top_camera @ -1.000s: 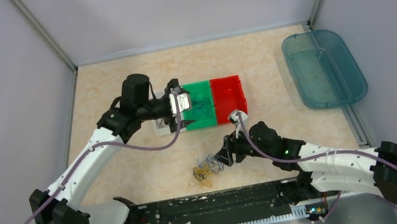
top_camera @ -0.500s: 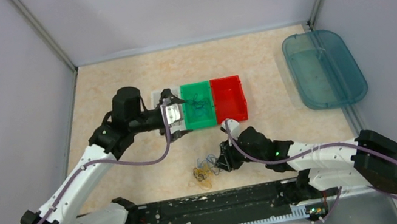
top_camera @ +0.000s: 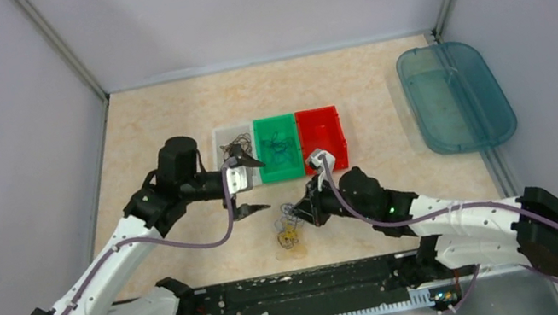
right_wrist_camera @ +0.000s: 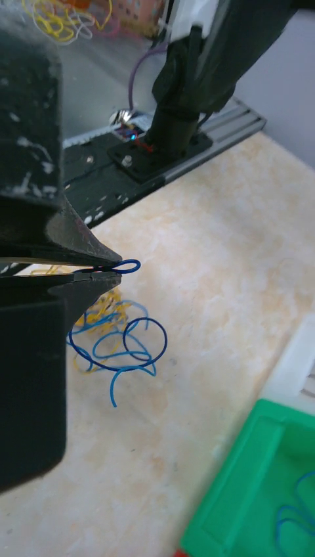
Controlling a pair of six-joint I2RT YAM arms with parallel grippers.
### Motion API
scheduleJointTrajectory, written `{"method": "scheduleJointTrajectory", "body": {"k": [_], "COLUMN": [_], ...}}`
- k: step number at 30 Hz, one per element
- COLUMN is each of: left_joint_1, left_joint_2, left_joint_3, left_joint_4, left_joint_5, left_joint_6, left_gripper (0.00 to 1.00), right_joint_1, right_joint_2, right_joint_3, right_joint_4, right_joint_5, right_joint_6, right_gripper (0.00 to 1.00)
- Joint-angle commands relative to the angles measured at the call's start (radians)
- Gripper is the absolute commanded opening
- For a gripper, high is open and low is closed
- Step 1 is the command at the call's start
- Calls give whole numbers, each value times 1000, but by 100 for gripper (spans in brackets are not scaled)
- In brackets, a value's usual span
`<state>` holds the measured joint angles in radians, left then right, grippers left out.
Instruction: Untangle the cables
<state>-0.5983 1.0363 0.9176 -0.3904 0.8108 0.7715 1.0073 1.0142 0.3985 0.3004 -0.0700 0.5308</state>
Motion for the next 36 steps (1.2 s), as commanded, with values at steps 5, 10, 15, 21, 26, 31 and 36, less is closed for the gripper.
{"method": "scheduleJointTrajectory", "body": {"k": [5,10,15,21,26,31,36], "left_joint_1": [-27,-44,-59,-69,-78,-87,-93], "left_joint_2": [-65,-67,-65,-57,-43,-33,-30], "left_joint_3": [-103,-118,-123,-129,-126,-125,-122], "left_joint_4": [-3,34,36,37,45,84,93], "left_joint_5": [160,179,185,205,221,213,145], "left_joint_6": [-31,-73,-80,-109,-142,-186,-180], "left_gripper": [99,91,78,59,44,41,19], "right_joint_1": [10,10,10,10,10,10,10], "right_joint_2": [-109,-100,-94,-92,-87,-78,-78], "right_joint_3": [104,138,142,138,138,137,131], "right_joint_4": [159,179,196,218,227,237,255], "right_joint_5": [-102,-150,-145,-142,-147,-152,-160], "right_joint_6": [-15,-21,-21,-17,-13,-8,-1], "right_gripper": [7,11,12,12,12,12,12]}}
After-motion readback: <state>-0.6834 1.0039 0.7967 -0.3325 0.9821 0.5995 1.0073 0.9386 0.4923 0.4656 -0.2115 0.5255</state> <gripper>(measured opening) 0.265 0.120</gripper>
